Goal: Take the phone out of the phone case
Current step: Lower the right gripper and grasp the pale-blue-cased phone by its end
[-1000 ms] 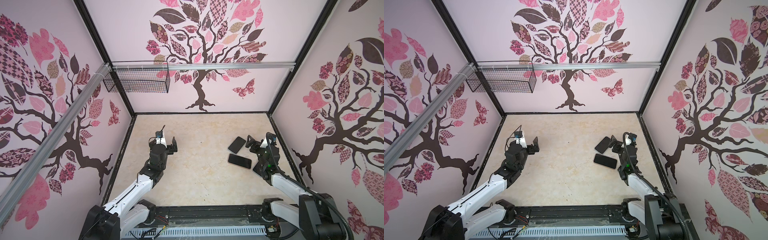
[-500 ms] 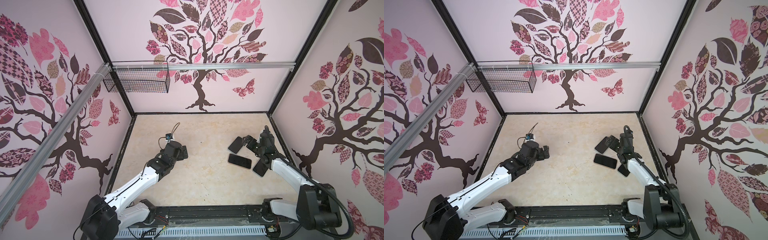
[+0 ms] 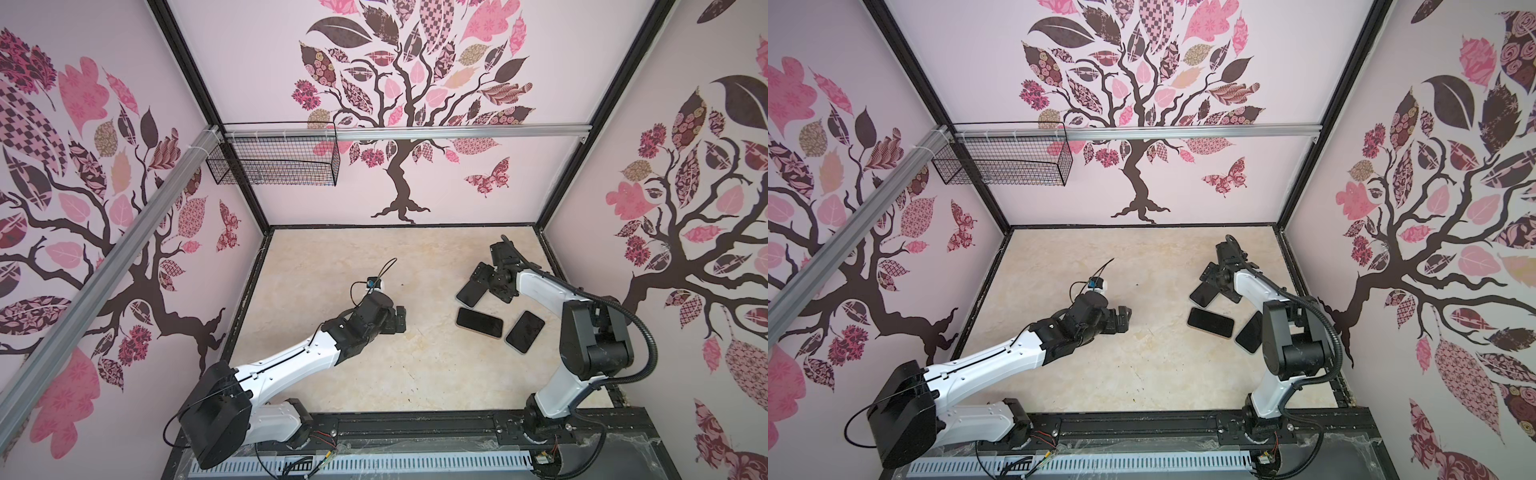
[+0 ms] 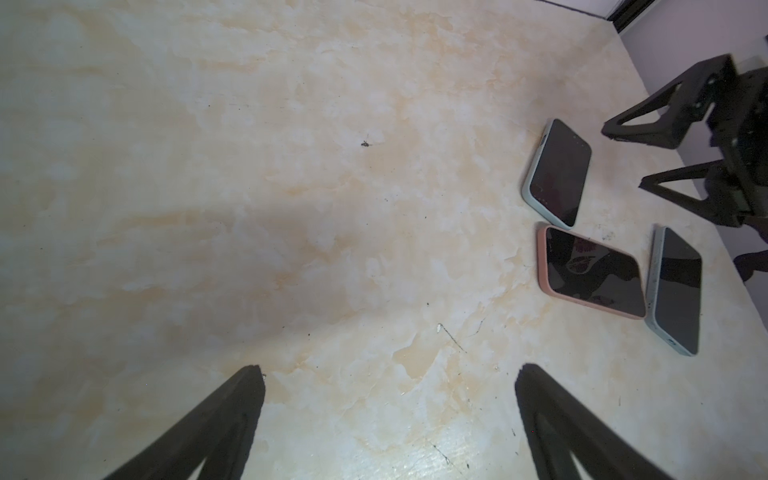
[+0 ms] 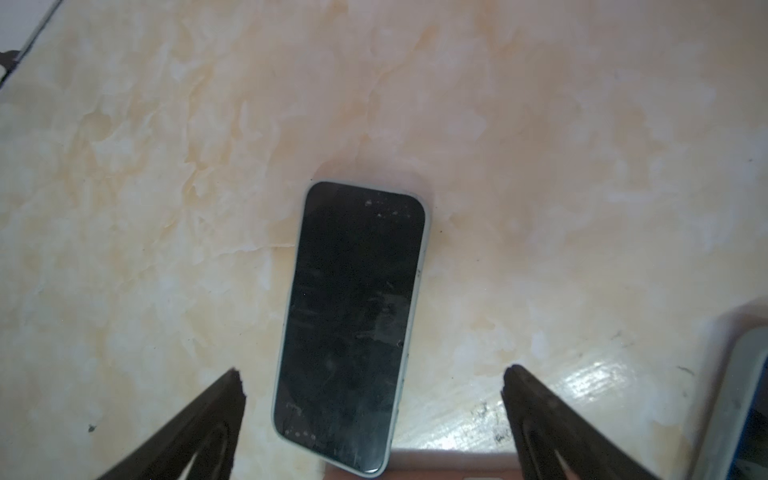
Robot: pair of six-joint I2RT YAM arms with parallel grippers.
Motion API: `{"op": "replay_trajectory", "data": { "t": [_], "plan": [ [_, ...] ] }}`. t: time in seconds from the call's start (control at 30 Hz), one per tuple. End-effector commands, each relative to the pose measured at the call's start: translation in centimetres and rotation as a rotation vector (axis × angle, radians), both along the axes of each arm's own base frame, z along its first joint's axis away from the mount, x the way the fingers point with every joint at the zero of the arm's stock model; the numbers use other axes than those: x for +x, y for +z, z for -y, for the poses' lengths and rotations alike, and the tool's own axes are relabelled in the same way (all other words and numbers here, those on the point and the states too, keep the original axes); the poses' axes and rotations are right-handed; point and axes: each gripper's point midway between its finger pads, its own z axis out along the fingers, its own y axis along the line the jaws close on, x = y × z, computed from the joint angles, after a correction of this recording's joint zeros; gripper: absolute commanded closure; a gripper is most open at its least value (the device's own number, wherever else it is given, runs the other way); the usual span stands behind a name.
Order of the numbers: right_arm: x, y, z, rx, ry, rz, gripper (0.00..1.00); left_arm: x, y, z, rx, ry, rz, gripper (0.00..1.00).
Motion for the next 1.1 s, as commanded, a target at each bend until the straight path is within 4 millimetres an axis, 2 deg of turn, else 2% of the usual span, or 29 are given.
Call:
{"op": "replay_trajectory", "data": {
  "t": [0.0,0.23,0.5,0.9,1.07],
  "plan": [
    [-0.1,-1.6,0.5,-0.049,-0.067,-0.123,0.01,0.1,1.1,0.7,-0.059,-0.005,0.015,0.02],
    [2.2,-2.7,0.0,-0.055,-0.089,-0.167,0.01,-0.2,0.8,-0.2,0.004,-0.01,0.023,0.02],
    [3.6,-3.9,-0.4,-0.062,-0.097,-0.216,0.01,-0.2,1.1,-0.2,-0.023,0.002,0.025,0.02],
    [4.0,-5.4,-0.3,-0.091,-0.097,-0.277,0.01,-0.5,1.3,0.2,-0.041,-0.02,0.022,0.02],
    [4.1,-5.8,-0.3,-0.093,-0.09,-0.292,0.01,-1.3,2.7,2.0,-0.13,-0.138,0.064,0.02]
  ]
}}
